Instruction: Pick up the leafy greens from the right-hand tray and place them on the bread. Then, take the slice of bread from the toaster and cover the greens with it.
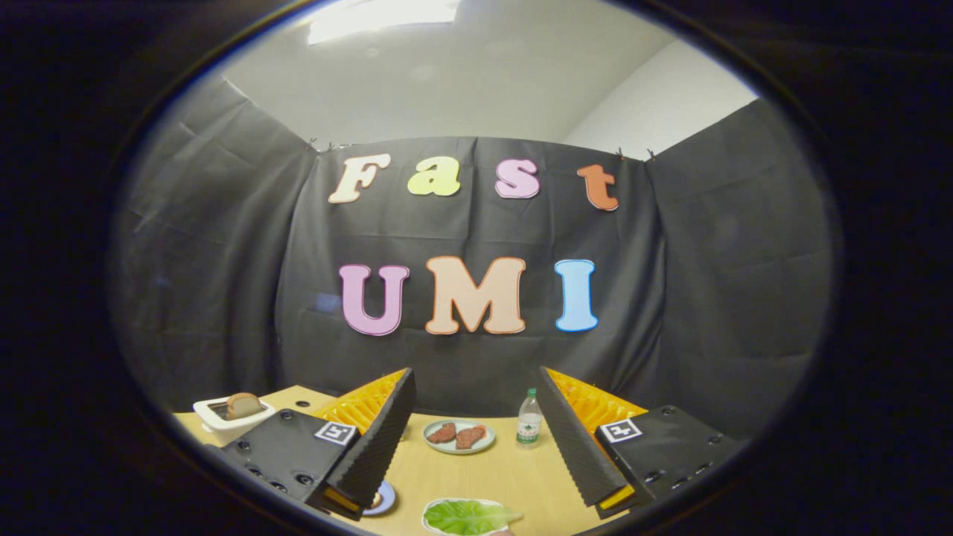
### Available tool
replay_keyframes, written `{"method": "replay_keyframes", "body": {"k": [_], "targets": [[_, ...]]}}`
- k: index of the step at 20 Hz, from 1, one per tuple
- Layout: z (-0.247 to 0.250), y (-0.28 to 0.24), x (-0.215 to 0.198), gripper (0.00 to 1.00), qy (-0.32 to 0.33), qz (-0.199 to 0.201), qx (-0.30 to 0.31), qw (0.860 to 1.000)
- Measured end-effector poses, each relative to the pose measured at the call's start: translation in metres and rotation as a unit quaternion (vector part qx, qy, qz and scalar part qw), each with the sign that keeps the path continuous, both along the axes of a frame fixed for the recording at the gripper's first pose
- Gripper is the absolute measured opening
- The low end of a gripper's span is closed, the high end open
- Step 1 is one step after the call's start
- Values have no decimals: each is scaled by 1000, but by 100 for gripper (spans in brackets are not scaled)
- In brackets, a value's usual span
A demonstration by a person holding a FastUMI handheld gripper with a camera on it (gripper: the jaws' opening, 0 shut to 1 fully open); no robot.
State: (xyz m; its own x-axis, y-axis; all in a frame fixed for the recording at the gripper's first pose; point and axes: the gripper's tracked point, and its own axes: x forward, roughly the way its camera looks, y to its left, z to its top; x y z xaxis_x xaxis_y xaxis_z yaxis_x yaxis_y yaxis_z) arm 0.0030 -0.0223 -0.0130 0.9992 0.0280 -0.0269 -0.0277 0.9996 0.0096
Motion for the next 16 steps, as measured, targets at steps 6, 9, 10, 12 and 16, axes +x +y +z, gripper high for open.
{"method": "replay_keyframes", "body": {"k": [6,9,10,12,16], "targets": [[-30,-6,10,100,49,51,-22,997],[-40,-7,16,100,68,80,-17,994],[-45,-7,18,100,77,92,-17,993],[-58,-6,23,100,95,117,-24,988],[-81,-3,31,100,125,159,-43,978]]}}
